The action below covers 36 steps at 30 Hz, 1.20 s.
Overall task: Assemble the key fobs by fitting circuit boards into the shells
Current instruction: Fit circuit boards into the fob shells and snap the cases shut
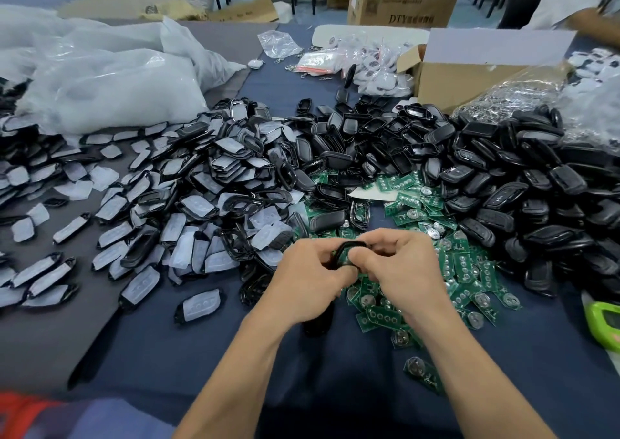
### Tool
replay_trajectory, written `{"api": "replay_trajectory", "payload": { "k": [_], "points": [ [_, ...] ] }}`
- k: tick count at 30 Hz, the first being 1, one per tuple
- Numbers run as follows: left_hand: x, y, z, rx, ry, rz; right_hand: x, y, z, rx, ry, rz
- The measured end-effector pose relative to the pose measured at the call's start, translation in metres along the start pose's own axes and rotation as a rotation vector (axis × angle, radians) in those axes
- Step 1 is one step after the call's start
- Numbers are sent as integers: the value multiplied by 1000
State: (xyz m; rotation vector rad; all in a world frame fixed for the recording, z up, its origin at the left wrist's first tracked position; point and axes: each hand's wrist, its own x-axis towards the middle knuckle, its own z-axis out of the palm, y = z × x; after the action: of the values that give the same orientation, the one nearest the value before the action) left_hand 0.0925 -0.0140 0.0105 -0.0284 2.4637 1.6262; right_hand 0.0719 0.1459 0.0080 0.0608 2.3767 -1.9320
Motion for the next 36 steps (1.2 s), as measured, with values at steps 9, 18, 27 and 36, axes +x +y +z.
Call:
{"api": "replay_trajectory", "payload": {
  "k": [9, 18, 27, 36],
  "points": [
    [-3, -9, -25, -496, 318, -163, 6, 0, 26, -19, -4, 21],
    [-9, -29, -103, -638, 641, -115, 25, -30, 93, -422, -254, -196],
    [-22, -49, -137, -682, 804, -108, 22, -44, 177, -844, -571, -483],
    [-14, -41, -132, -659, 743, -83, 22, -45, 171, -974, -413, -658]
  ]
}}
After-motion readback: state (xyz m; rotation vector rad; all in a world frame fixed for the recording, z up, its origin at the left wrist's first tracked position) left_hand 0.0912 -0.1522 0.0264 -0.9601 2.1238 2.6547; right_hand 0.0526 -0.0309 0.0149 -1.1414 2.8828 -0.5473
